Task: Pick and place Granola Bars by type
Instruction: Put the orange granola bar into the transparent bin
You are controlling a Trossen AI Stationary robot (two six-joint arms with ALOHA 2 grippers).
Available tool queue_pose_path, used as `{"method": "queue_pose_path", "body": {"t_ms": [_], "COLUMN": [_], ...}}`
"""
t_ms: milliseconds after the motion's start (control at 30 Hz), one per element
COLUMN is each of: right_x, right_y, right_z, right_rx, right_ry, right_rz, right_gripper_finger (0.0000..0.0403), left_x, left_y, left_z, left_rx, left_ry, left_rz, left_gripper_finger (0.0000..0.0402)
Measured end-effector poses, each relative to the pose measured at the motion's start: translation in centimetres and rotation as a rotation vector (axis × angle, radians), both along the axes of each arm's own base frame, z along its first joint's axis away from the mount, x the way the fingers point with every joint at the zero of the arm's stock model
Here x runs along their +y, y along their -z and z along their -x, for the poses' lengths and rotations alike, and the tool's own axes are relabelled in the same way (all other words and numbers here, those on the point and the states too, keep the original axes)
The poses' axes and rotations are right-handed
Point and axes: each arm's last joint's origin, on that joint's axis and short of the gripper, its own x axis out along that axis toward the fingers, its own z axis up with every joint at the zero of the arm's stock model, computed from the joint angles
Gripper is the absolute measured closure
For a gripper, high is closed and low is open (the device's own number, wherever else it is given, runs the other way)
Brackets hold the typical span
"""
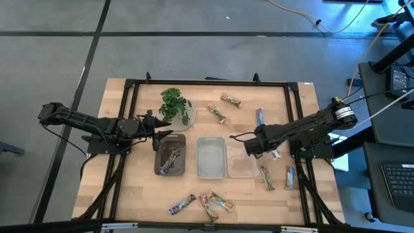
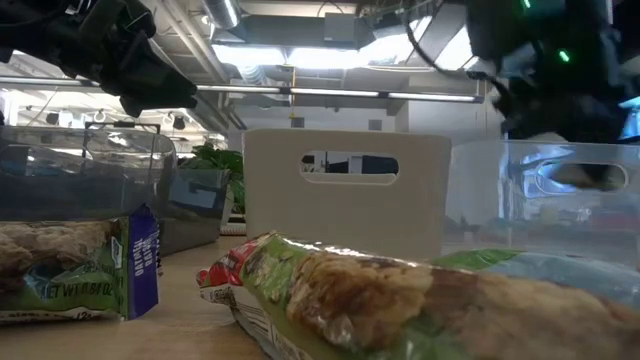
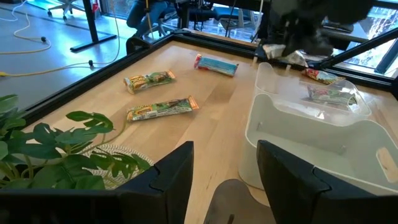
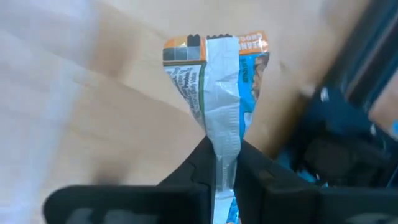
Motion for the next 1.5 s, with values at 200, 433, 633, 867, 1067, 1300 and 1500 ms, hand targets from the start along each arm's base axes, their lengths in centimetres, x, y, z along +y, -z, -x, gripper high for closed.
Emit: {"method": "queue_pose_path", "body": {"t_ms": [200,433,633,867,1067,1300,1500], "right_x": [1.0,2.6,2.9,3.3,3.5,3.5,3.5], "right_y": [-3.6,-3.1,0.0,2.3,3.3,3.3,3.3], "right_z": [-3.2,-6.0,-6.3,-7.0,-7.3,-7.2,-7.2], "right_rx": [-0.288,-0.552,-0.462,-0.387,-0.337,-0.334,-0.329], "right_ry": [-0.131,-0.236,-0.187,-0.184,-0.234,-0.235,-0.235], "right_rz": [0.090,0.068,0.037,-0.002,-0.039,-0.052,-0.052], "right_gripper_finger": [0.0360,0.0362,0.0361,0.0361,0.0360,0.0360,0.0353], "left_x": [0.0,0.0,0.0,0.0,0.0,0.0,0.0], "left_y": [0.0,0.0,0.0,0.0,0.0,0.0,0.0], "left_z": [0.0,0.0,0.0,0.0,0.0,0.0,0.0], "left_rx": [0.000,0.001,0.002,0.002,0.001,0.001,0.001], "left_ry": [0.000,0.000,0.000,0.000,0.000,0.000,0.001], "left_rz": [0.000,0.000,0.000,0.000,0.000,0.000,0.000], "left_gripper_finger": [0.0233,0.0233,0.0233,0.0233,0.0233,0.0233,0.0233]}}
